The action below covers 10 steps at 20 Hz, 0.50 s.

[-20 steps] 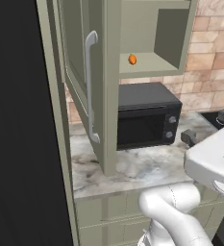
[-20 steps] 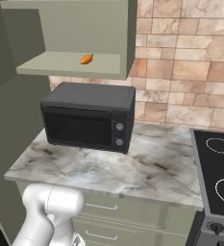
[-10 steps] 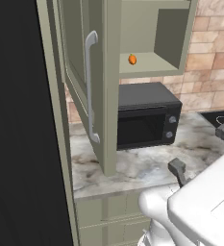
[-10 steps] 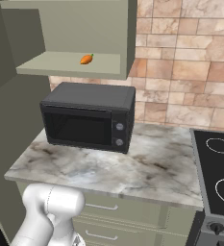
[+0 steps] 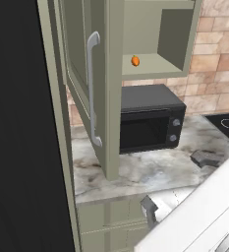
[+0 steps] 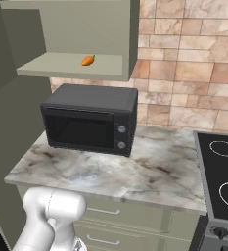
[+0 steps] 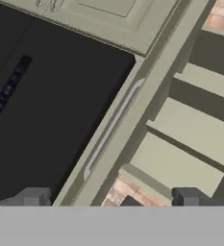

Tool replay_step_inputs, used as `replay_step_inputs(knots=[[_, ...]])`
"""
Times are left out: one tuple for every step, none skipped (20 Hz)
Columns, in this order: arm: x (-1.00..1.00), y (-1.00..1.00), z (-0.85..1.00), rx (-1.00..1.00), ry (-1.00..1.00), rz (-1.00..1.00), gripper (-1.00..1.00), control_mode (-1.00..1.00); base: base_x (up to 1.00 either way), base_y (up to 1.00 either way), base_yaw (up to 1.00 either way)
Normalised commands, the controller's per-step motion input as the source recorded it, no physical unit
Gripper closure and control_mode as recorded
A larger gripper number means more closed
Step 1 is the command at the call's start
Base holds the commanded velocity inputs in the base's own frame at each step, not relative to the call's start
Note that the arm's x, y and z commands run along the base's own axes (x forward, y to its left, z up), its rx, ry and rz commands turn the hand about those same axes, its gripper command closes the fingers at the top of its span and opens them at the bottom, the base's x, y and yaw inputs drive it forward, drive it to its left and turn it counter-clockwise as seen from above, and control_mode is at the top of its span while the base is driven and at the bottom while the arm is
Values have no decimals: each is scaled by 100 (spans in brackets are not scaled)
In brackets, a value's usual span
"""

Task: Pick the carrot from the counter and place it in the cabinet. Then close the cabinet.

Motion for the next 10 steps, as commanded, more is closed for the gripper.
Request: replay_step_inputs(knots=[[0,31,-19,-25,-10,0,-100,-100,0,0,0],[0,28,-13,-25,-9,0,-100,-100,0,0,0],[0,28,-4,-25,-6,0,-100,-100,0,0,0],[0,30,0,-27,-5,0,-100,-100,0,0,0],[0,26,0,-26,-2,0,-100,-100,0,0,0],[0,24,0,-26,-3,0,-100,-100,0,0,0],[6,23,0,-25,-4,0,-100,-100,0,0,0],[13,18,0,-24,-4,-1,-100,-100,0,0,0],[21,16,0,-23,-2,-1,-100,-100,0,0,0],[33,14,0,-23,0,-3,-100,-100,0,0,0]])
